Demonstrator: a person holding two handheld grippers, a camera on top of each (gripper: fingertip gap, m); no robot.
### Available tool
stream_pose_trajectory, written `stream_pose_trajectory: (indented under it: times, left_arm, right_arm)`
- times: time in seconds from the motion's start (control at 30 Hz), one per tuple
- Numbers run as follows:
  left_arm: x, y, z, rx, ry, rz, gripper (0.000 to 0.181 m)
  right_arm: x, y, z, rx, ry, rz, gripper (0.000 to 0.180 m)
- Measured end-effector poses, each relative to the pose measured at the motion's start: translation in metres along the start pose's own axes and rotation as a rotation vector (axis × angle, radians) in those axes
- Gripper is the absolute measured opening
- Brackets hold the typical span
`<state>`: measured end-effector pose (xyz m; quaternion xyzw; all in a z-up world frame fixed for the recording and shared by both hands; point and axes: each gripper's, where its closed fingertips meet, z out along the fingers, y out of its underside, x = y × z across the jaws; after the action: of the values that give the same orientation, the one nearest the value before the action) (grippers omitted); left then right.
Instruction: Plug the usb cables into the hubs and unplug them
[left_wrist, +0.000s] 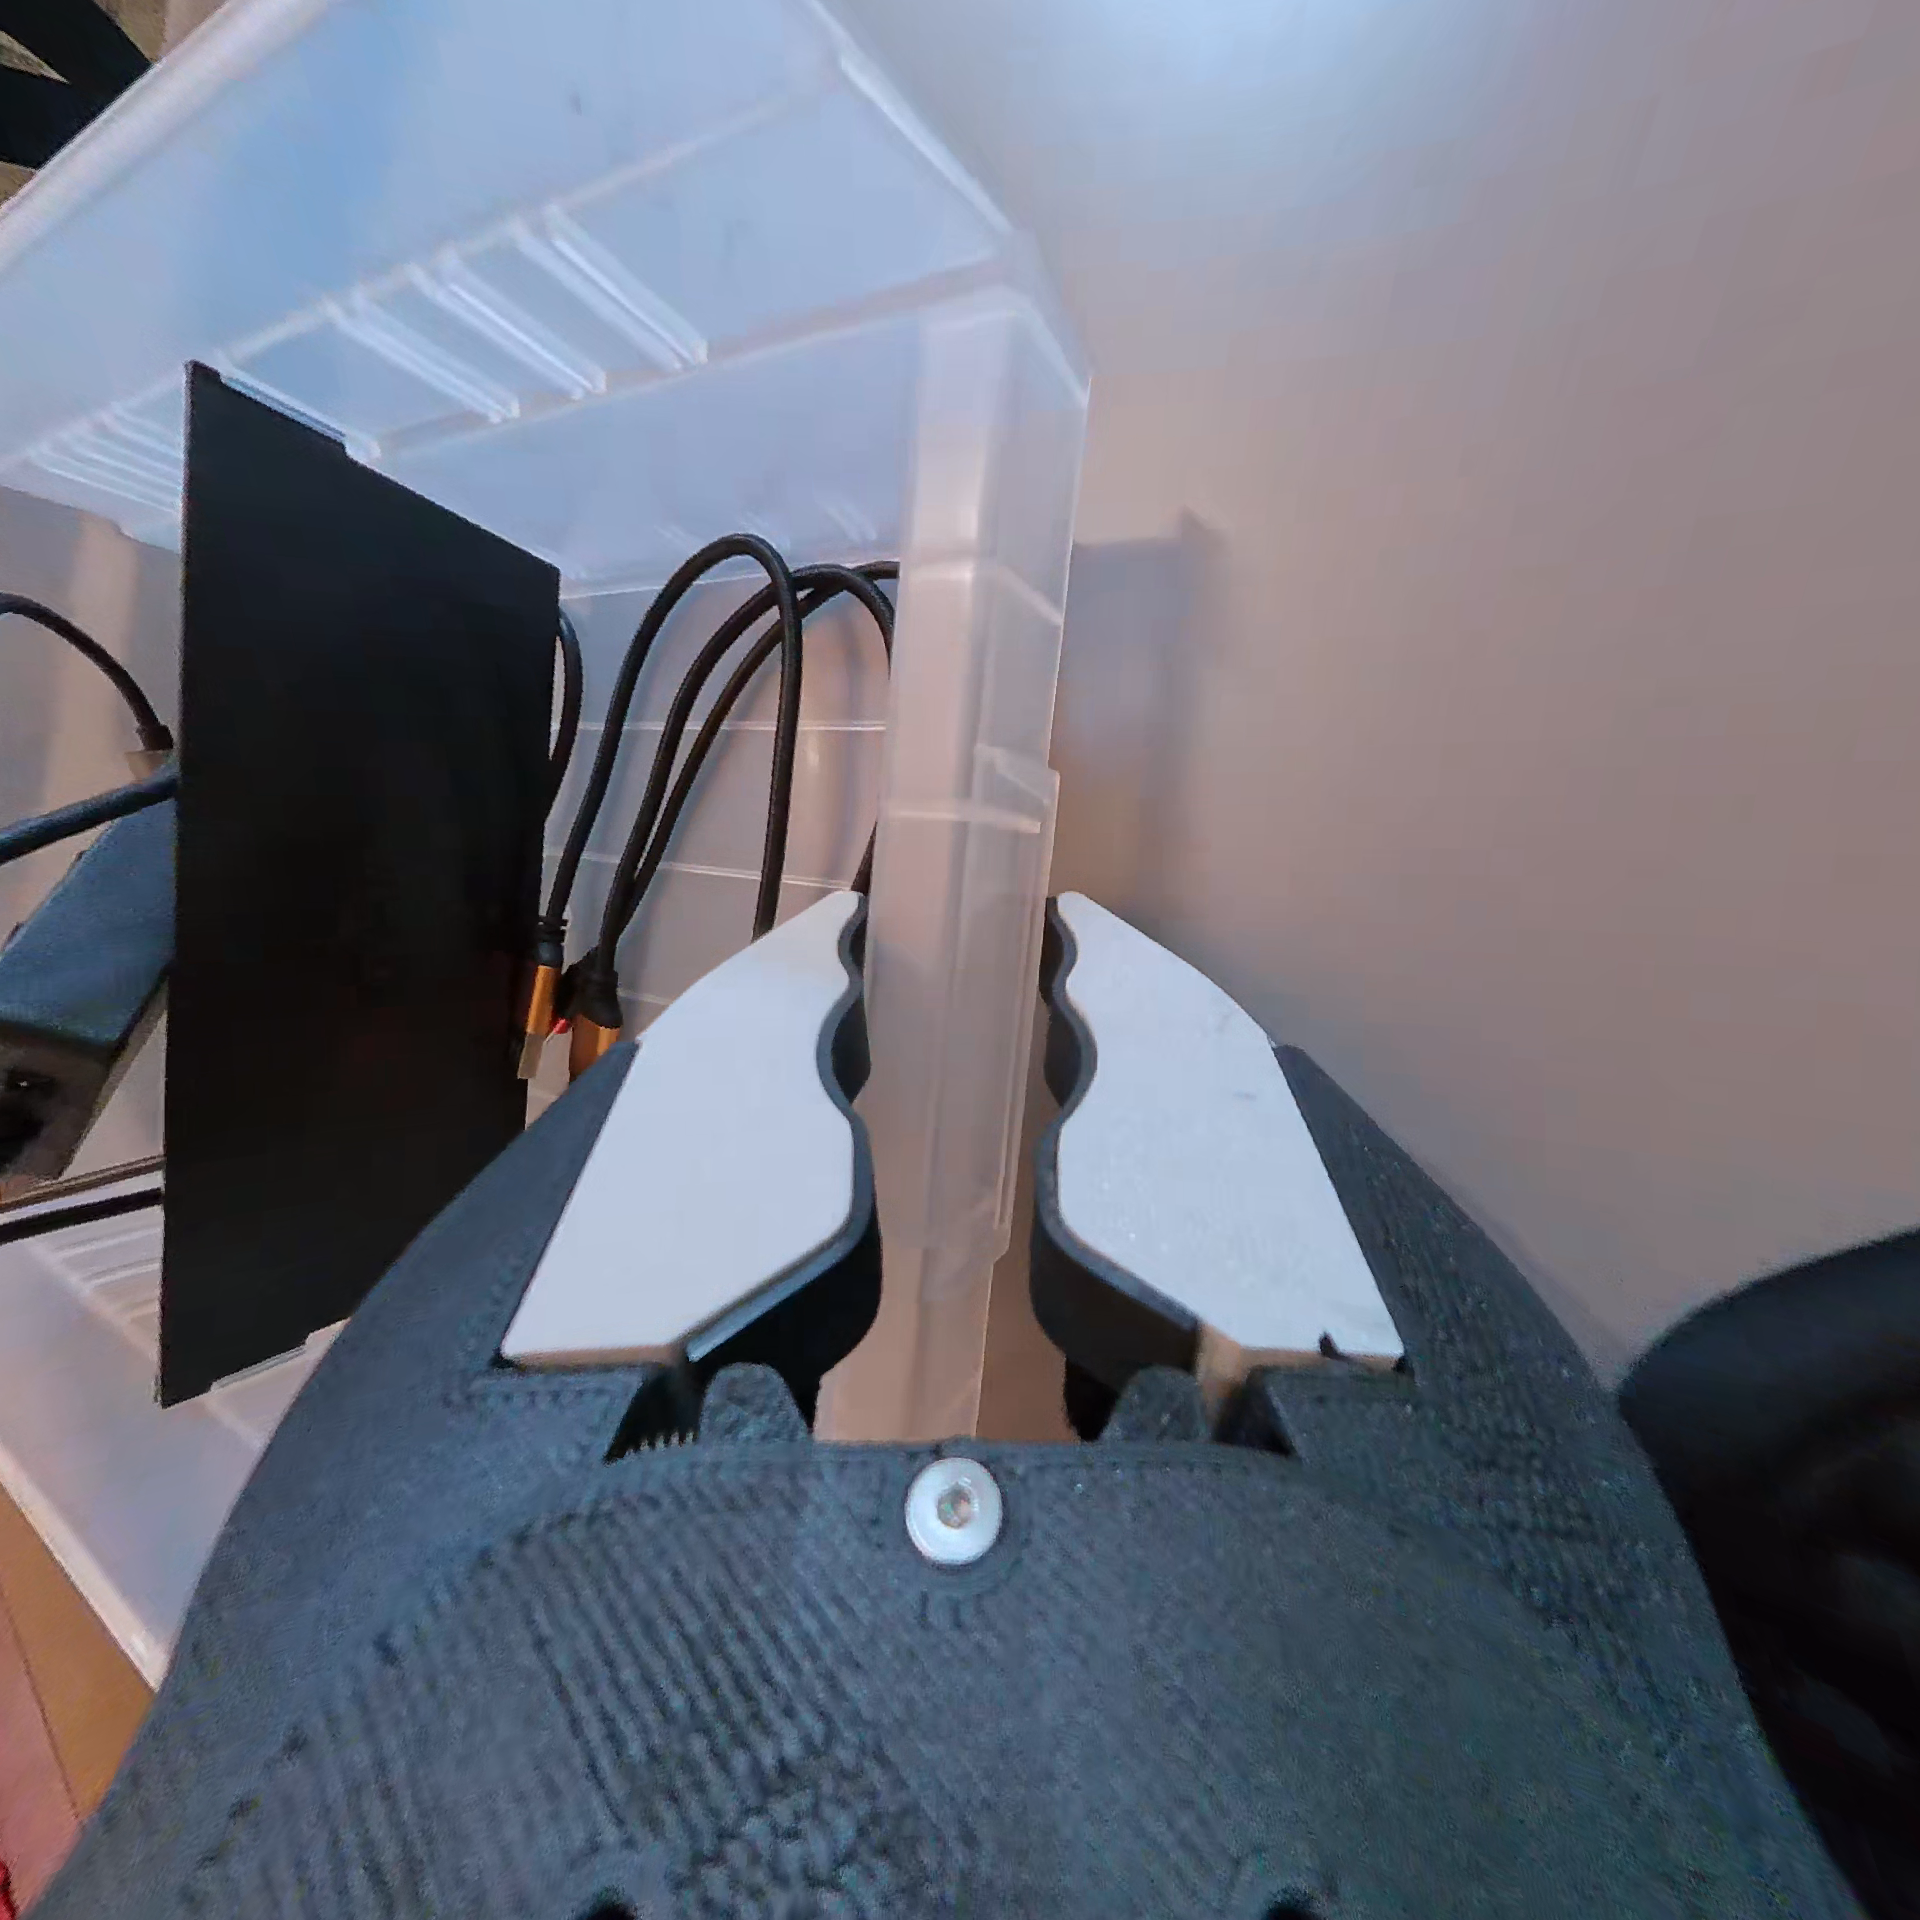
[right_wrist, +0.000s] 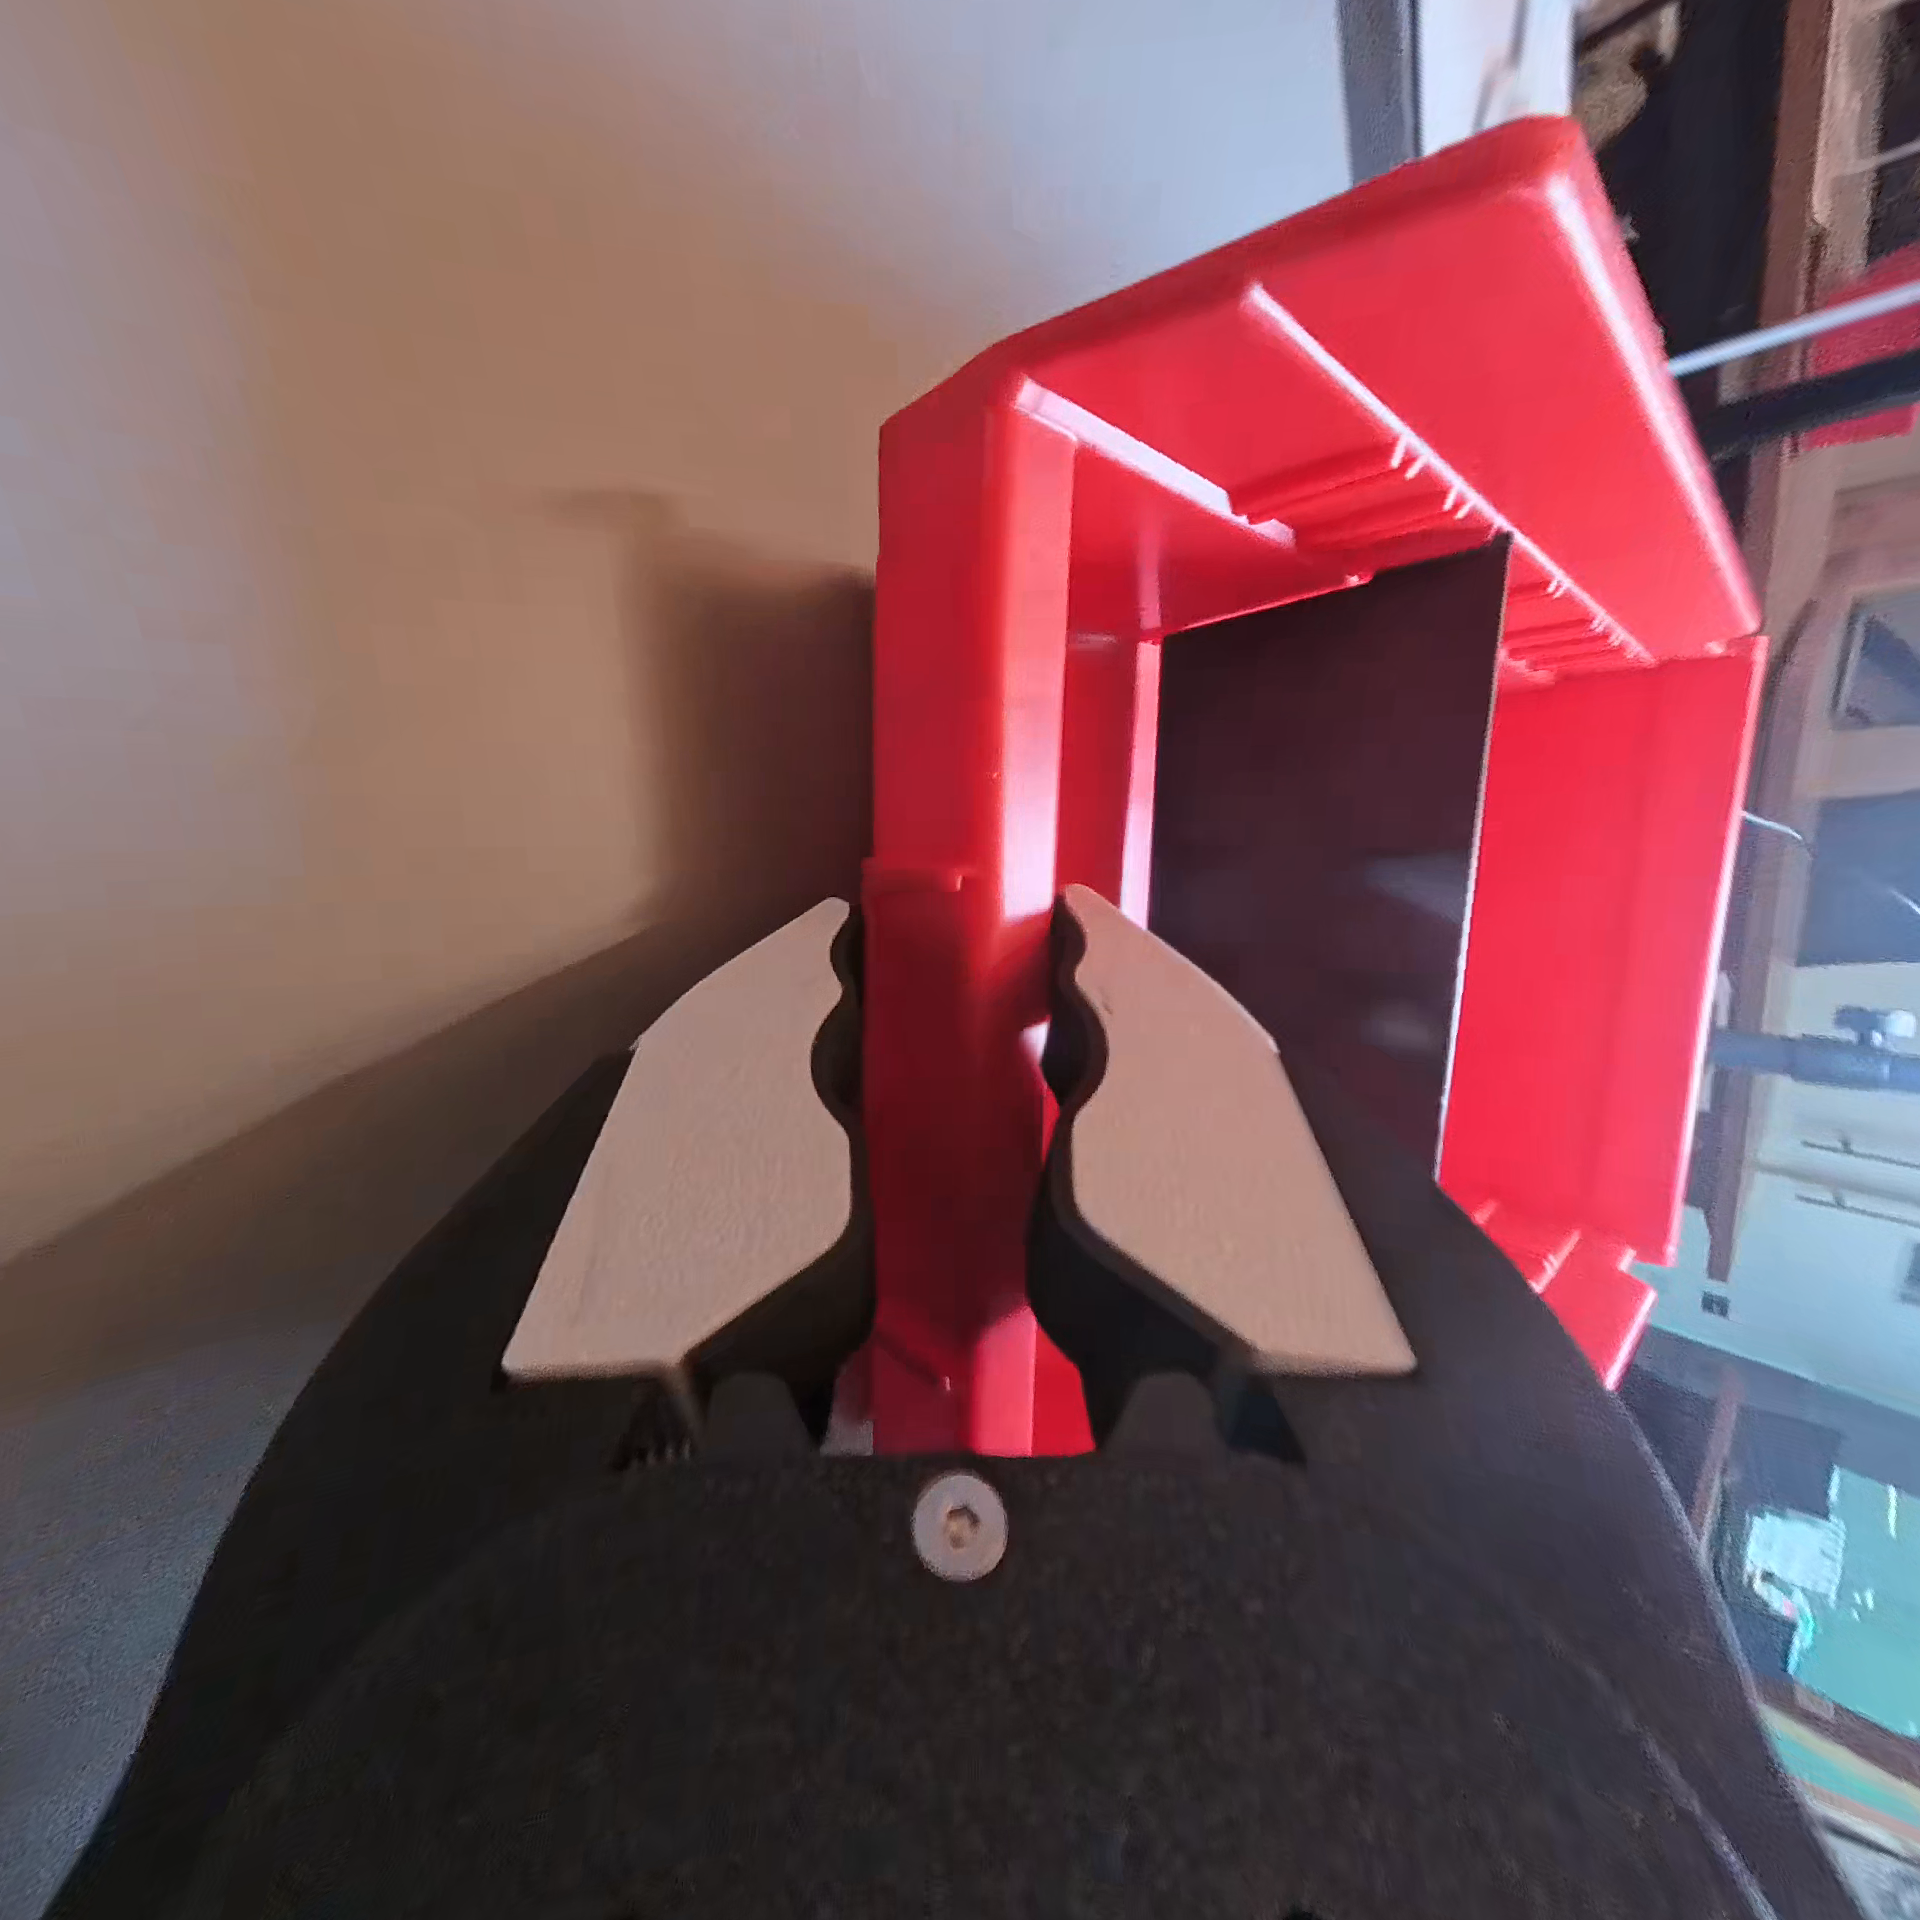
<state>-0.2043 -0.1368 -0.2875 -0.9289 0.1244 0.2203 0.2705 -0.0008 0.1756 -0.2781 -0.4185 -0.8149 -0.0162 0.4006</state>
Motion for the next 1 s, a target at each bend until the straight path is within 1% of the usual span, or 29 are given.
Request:
stream_pose_trajectory:
  times: [0.1,0.13,0.17,0.2,0.27,0.33,0.4,0.5,0.6,0.63,0.7,0.77,0.8,0.83,0.87,1.0]
  left_arm:
    - [-0.016,-0.001,0.009,0.006,-0.039,-0.022,0.032]
    - [-0.023,-0.001,0.013,0.008,-0.06,-0.037,0.033]
    - [-0.029,0.0,0.016,0.007,-0.078,-0.06,0.035]
    - [-0.034,0.001,0.018,0.002,-0.08,-0.087,0.037]
    - [-0.04,0.001,0.015,0.007,-0.057,-0.139,0.044]
    - [-0.046,-0.009,0.004,0.072,-0.018,-0.195,0.049]
    - [-0.063,-0.02,-0.012,0.147,-0.017,-0.264,0.046]
    - [-0.107,-0.036,-0.043,0.249,-0.075,-0.36,0.042]
    - [-0.159,-0.046,-0.065,0.278,-0.122,-0.425,0.038]
    - [-0.173,-0.047,-0.066,0.254,-0.113,-0.444,0.039]
    - [-0.201,-0.044,-0.057,0.141,-0.1,-0.454,0.042]
    - [-0.22,-0.035,-0.039,-0.003,-0.071,-0.416,0.042]
    - [-0.228,-0.028,-0.028,-0.083,-0.058,-0.406,0.043]
    - [-0.233,-0.023,-0.016,-0.149,-0.033,-0.397,0.044]
    - [-0.231,-0.019,-0.004,-0.214,0.028,-0.396,0.045]
    - [-0.219,0.002,0.035,-0.46,0.226,-0.451,0.052]
  right_arm:
    - [0.028,0.016,0.015,-0.041,0.125,0.023,0.035]
    - [0.036,0.018,0.017,-0.041,0.176,0.047,0.038]
    - [0.043,0.017,0.015,-0.013,0.216,0.091,0.045]
    - [0.047,0.012,0.011,0.038,0.228,0.146,0.047]
    - [0.051,-0.002,-0.005,0.166,0.224,0.261,0.05]
    - [0.052,-0.015,-0.025,0.304,0.187,0.377,0.049]
    - [0.049,-0.024,-0.043,0.425,0.135,0.489,0.048]
    - [0.039,-0.031,-0.058,0.558,0.044,0.619,0.045]
    - [0.032,-0.03,-0.062,0.605,0.002,0.688,0.05]
    - [0.031,-0.028,-0.062,0.606,0.0,0.695,0.049]
    - [0.029,-0.028,-0.061,0.611,-0.01,0.697,0.043]
    - [0.028,-0.028,-0.061,0.627,-0.017,0.701,0.035]
    - [0.026,-0.028,-0.059,0.627,-0.021,0.704,0.035]
    - [0.024,-0.029,-0.058,0.627,-0.029,0.702,0.035]
    - [0.022,-0.029,-0.057,0.628,-0.032,0.698,0.035]
    - [0.018,-0.028,-0.055,0.619,-0.006,0.652,0.035]
